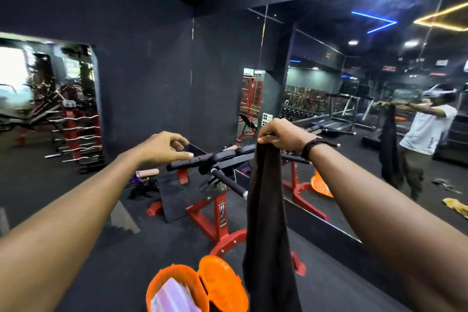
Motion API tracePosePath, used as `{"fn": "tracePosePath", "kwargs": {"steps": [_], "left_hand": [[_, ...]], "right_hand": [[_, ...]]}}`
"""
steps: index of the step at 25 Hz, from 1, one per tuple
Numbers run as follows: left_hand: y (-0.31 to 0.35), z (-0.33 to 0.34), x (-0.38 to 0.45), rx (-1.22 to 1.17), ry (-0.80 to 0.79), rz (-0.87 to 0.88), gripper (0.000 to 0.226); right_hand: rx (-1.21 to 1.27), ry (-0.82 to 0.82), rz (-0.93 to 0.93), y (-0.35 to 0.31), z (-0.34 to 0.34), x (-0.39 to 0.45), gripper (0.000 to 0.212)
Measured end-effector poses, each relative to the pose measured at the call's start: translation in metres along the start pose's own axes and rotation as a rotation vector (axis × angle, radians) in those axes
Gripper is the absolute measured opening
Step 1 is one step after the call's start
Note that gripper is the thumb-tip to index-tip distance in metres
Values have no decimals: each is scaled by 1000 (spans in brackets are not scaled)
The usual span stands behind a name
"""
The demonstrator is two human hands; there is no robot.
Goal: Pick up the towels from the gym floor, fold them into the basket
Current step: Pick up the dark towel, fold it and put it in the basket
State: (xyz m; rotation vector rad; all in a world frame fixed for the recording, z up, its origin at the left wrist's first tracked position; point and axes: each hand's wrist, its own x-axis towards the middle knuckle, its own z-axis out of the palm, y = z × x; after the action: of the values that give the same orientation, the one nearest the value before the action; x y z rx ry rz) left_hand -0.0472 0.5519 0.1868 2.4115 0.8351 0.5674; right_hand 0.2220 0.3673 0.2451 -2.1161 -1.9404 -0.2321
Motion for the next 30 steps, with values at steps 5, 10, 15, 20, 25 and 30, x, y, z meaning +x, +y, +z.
{"fn": "tracePosePath", "kwargs": {"steps": [5,10,15,20,25,30], "left_hand": [[14,29,60,-130,-77,70,40],[1,67,121,-137,-45,79,25],[-48,69,169,-69,-196,-124,27],[-51,40,217,-146,250,-62,23],[-30,31,245,-94,323,21,23],[-73,39,231,-330,336,-141,26]], "right_hand": [[185,4,-121,8,21,89,13],[275,1,-234,24,45,169,22],[392,136,-263,80,49,249,17],[512,-104,-386,101,61,307,22],[329,-258,-563,58,87,347,23],[259,-53,-678,46,85,371,25]]}}
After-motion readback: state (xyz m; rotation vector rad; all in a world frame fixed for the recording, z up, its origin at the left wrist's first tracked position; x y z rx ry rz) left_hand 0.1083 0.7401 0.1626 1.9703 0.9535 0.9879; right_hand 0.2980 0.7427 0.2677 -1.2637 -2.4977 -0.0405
